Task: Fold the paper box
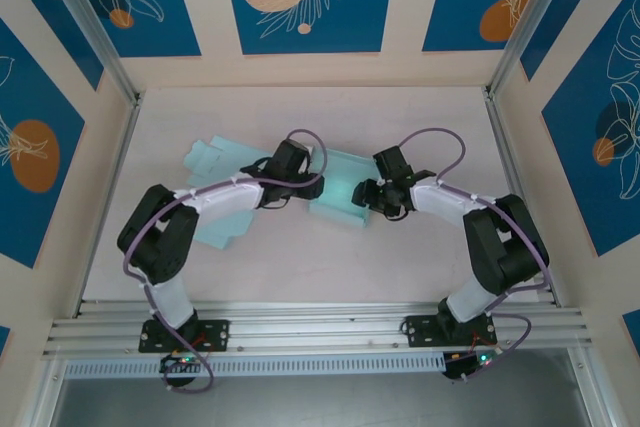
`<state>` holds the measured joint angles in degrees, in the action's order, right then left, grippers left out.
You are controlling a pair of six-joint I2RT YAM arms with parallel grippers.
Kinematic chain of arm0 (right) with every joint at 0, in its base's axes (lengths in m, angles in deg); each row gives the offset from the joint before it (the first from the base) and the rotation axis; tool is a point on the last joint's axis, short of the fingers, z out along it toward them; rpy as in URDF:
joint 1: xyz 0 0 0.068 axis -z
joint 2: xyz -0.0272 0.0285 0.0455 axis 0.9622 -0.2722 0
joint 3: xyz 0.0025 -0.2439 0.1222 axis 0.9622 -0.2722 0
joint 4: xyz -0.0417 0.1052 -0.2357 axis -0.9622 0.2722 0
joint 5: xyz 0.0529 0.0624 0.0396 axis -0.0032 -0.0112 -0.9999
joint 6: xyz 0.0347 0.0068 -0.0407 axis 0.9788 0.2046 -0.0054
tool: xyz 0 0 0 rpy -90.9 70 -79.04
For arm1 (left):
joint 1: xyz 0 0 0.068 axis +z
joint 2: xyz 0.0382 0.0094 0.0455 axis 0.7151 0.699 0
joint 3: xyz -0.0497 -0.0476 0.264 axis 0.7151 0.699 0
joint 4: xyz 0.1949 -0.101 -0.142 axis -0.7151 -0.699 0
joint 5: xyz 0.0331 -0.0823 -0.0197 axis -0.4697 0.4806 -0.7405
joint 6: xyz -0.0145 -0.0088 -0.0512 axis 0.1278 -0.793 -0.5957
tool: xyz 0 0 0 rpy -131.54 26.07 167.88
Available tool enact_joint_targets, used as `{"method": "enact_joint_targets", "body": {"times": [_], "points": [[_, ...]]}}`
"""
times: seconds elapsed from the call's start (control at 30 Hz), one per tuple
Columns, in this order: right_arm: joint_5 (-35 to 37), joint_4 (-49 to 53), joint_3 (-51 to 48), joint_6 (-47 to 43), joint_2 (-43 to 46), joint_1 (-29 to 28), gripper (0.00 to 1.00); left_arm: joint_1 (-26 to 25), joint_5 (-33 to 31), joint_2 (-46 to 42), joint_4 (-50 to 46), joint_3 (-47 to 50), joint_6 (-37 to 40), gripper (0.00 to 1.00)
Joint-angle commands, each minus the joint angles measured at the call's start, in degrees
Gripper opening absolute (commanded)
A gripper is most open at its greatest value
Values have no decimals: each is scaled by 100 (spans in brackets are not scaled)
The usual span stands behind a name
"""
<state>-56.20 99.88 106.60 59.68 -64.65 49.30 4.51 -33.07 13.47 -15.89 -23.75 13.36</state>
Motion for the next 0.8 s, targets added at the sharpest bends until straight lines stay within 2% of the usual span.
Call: {"method": "enact_joint_targets", "body": {"times": [0.0,0.17,0.3,0.5,0.6,0.77], "points": [[157,140,205,-168,-126,-123,58,-138,-363,248,-267,-87,363,52],[390,203,274,-232,-151,-286,58,-252,-504,324,-226,-175,354,46],[548,237,283,-233,-135,-320,58,-306,-964,386,-249,-175,450,36],[602,214,278,-191,-193,-362,58,-415,-1608,734,-502,-369,720,27],[597,186,283,-154,-208,-383,58,-447,-1824,933,-689,-493,803,27],[593,177,292,-159,-208,-384,58,-447,-1718,961,-685,-388,726,27]]}}
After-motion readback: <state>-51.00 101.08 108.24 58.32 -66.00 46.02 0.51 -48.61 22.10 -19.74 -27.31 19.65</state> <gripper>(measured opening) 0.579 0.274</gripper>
